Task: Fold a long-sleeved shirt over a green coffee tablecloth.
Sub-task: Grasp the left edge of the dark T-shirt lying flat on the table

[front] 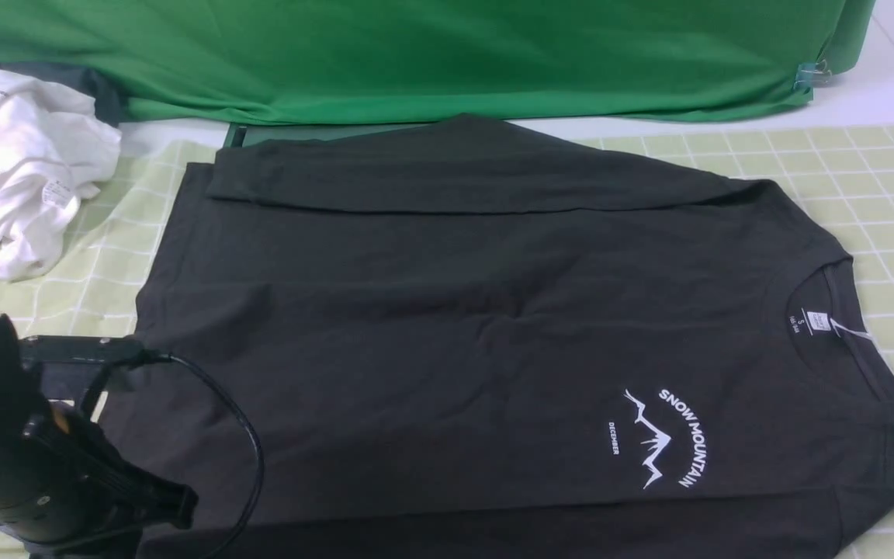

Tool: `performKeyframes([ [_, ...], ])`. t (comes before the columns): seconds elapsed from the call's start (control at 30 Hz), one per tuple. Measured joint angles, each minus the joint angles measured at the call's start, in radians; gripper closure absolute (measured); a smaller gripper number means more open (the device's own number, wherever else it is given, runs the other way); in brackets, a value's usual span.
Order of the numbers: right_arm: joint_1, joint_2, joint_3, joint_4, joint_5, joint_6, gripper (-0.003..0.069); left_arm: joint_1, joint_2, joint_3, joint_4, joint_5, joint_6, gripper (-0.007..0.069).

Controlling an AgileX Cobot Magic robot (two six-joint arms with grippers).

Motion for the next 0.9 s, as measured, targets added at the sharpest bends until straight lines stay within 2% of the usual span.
performKeyframes([
  [0.17,0.000,0.000,0.036,0.018,0.001,-0.009,0.0655,0.000,0.020,0.001,0.061,0.006,-0.012,0.0531],
  [0.33,0.000,0.000,0.036,0.032,-0.001,-0.012,0.0655,0.000,0.021,0.007,0.087,0.018,-0.019,0.0344],
  [0.47,0.000,0.000,0.036,0.050,-0.002,-0.012,0.0655,0.000,0.021,0.054,0.087,-0.044,-0.020,0.0168],
  [0.6,0.000,0.000,0.036,0.059,-0.006,-0.012,0.0655,0.000,0.021,0.109,0.080,-0.122,-0.022,0.0040],
  [0.67,0.000,0.000,0.036,0.065,-0.010,-0.012,0.0655,0.000,0.021,0.116,0.069,-0.139,-0.022,0.0012],
  [0.77,0.000,0.000,0.036,0.074,-0.015,-0.012,0.0655,0.000,0.021,0.116,0.063,-0.143,-0.022,0.0022],
  [0.83,0.000,0.000,0.036,0.077,-0.017,-0.012,0.0655,0.000,0.021,0.116,0.060,-0.137,-0.022,0.0057],
  [0.9,0.000,0.000,0.036,0.081,-0.018,-0.012,0.0655,0.000,0.021,0.116,0.057,-0.125,-0.022,0.0125],
])
